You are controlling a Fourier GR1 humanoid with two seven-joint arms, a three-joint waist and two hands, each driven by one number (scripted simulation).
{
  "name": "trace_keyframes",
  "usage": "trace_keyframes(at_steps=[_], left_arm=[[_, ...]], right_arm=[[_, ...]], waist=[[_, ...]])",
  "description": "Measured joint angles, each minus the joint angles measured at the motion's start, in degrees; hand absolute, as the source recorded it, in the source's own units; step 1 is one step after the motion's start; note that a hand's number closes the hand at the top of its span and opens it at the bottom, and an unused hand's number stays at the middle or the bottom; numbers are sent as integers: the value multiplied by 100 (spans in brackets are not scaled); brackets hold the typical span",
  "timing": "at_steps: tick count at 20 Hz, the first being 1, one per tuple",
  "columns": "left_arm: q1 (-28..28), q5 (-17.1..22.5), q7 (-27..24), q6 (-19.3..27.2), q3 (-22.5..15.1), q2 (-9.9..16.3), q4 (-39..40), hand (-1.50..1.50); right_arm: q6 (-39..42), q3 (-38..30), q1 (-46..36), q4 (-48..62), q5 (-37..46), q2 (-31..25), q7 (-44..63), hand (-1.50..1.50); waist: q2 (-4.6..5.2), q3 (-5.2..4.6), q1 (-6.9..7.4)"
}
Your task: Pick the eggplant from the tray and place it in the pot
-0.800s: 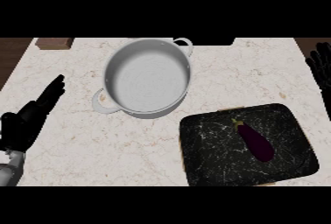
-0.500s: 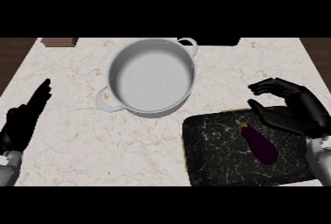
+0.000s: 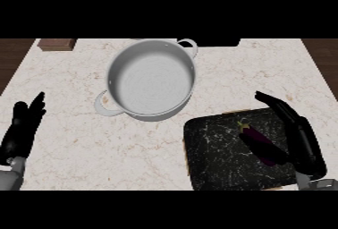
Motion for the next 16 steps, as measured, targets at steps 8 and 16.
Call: trace_keyframes(at_steps=[8, 16], left_arm=[[33, -122, 305, 16, -1, -63, -133, 0], [85, -225, 311, 53, -44, -171, -238, 0]], right_arm=[[948, 457, 221, -1185, 1554, -606, 2078, -150], [3424, 835, -280, -1972, 1616, -1108, 4279, -150]], waist=[[-16, -13, 19], [0, -20, 98]])
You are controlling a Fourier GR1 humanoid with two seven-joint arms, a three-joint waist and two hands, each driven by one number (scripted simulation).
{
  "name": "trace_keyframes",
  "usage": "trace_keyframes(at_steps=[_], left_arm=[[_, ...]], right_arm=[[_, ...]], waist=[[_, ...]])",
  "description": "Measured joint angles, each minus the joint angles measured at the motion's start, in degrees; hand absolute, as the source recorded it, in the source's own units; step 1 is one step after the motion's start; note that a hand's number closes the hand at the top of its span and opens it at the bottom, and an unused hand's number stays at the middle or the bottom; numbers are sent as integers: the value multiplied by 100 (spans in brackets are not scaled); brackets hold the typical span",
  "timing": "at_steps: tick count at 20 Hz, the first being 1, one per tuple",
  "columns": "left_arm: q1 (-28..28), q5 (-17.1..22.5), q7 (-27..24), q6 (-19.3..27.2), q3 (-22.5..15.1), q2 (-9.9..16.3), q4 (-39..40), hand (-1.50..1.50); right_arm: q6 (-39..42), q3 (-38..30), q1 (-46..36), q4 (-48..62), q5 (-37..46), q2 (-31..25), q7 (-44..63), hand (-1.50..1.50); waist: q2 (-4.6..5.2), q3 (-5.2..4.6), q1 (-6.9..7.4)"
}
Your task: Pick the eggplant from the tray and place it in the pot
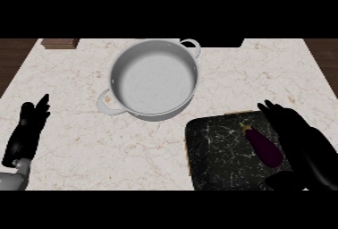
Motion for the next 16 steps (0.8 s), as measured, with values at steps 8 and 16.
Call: trace_keyframes(at_steps=[8, 16], left_arm=[[26, -72, 15, -48, 60, -96, 3, 0], [-162, -161, 146, -189, 258, -124, 85, 0]], right_arm=[[1580, 298, -590, -199, -808, 568, 1429, -150], [1800, 148, -577, 248, -669, 817, 1482, -150]], waist=[[13, 11, 17], [17, 21, -15]])
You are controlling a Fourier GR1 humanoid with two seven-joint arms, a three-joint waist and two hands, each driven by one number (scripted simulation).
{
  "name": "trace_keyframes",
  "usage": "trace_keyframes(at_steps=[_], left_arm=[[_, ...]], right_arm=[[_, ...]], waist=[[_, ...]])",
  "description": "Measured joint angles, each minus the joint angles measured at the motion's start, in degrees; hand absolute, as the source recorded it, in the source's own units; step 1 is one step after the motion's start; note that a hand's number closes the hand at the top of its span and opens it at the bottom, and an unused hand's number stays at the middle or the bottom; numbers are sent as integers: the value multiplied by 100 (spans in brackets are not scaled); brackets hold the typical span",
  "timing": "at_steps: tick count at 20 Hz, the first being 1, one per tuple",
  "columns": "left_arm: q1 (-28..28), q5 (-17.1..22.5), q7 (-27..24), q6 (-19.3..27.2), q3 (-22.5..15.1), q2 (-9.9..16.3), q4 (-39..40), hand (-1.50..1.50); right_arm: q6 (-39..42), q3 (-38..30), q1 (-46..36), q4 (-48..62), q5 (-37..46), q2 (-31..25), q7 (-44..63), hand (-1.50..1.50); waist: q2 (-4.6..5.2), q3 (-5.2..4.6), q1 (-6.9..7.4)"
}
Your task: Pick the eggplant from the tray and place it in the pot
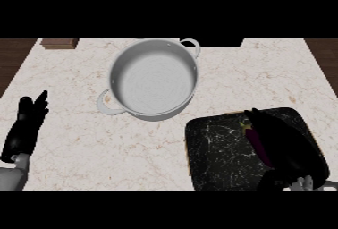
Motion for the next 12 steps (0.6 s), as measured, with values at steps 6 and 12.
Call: trace_keyframes(at_steps=[6, 12], left_arm=[[157, -183, -46, -40, 44, -174, -100, 0], [127, -342, 31, -214, 262, -279, -126, 0]], right_arm=[[110, -92, -10, 519, 356, 268, -172, -150], [38, -188, 157, 1078, 908, 485, -655, -150]], waist=[[1, 3, 7], [2, 5, -1]])
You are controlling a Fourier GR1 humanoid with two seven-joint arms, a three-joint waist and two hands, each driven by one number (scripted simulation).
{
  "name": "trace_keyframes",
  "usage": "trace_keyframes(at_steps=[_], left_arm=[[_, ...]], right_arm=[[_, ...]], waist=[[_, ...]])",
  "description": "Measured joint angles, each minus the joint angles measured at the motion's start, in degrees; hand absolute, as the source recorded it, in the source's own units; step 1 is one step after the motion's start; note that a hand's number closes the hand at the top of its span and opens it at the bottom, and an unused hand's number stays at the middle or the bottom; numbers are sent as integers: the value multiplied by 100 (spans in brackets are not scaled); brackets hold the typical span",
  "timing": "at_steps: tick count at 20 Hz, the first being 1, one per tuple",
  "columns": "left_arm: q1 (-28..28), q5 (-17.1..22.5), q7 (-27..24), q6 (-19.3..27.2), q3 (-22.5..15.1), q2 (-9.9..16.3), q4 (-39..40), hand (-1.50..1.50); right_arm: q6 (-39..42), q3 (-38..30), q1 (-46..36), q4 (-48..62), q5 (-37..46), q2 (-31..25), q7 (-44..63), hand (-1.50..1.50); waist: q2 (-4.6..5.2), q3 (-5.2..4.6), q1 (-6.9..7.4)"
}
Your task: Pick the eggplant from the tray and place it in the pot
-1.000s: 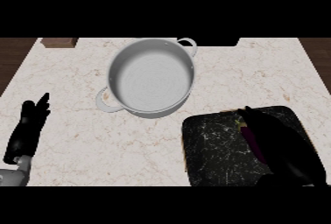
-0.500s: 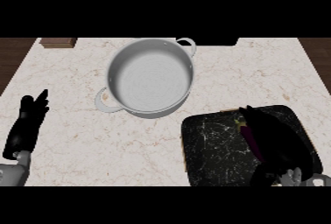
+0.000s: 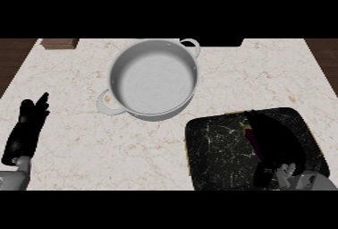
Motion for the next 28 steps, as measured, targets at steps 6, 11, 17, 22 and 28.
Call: trace_keyframes(at_steps=[6, 11, 17, 22, 28], left_arm=[[179, -121, 13, -210, 177, -106, -198, 0], [0, -350, 142, -195, 215, -336, -178, 0], [22, -500, -22, -353, 441, -442, -42, 0], [-71, -543, -23, -564, 637, -499, 24, 0], [16, -757, 18, -618, 701, -676, -121, 0]], right_arm=[[-112, -130, -103, 507, 518, 248, -306, -150], [55, -389, -180, 864, 688, 383, -413, -150], [-59, -504, -161, 1385, 1013, 645, -697, -150], [-236, -636, -3, 1639, 1226, 797, -967, -150], [-226, -928, -59, 1895, 1365, 858, -1276, -150]], waist=[[-3, -1, 12], [0, 0, 0], [0, 0, 1], [-1, 0, -4], [-1, 0, -3]])
